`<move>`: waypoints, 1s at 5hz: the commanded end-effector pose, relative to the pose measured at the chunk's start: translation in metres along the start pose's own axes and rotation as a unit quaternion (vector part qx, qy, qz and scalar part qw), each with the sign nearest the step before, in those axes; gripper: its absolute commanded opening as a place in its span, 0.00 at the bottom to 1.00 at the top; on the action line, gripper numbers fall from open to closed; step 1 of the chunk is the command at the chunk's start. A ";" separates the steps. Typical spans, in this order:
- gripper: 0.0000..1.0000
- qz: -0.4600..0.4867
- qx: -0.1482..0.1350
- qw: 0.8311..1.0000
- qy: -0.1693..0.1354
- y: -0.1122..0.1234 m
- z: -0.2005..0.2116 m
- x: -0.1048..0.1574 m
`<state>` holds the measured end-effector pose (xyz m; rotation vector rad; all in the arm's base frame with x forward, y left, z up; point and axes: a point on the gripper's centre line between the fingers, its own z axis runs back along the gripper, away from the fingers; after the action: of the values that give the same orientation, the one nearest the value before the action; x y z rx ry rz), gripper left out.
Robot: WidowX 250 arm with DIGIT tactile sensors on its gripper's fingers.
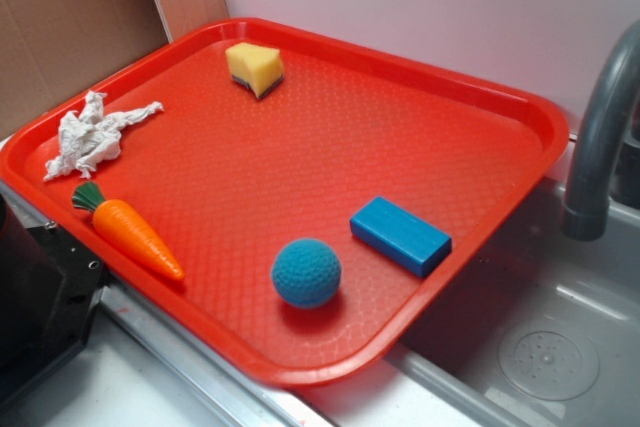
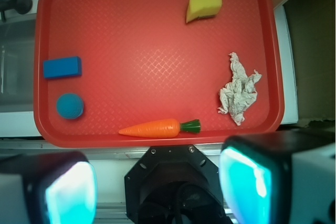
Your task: Grab the blue ball.
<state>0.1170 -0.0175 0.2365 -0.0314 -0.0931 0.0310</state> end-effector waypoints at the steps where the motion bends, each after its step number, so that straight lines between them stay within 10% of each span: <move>1: 1.00 0.000 0.000 1.000 0.000 0.000 0.000 0.000; 2: 1.00 -0.126 0.015 0.990 0.055 -0.050 -0.047 0.032; 3: 1.00 -0.247 -0.048 0.967 0.039 -0.112 -0.084 0.054; 5: 1.00 -0.480 -0.002 0.876 0.049 -0.160 -0.090 0.031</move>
<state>0.1744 -0.1726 0.1428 0.0299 0.0592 -0.9700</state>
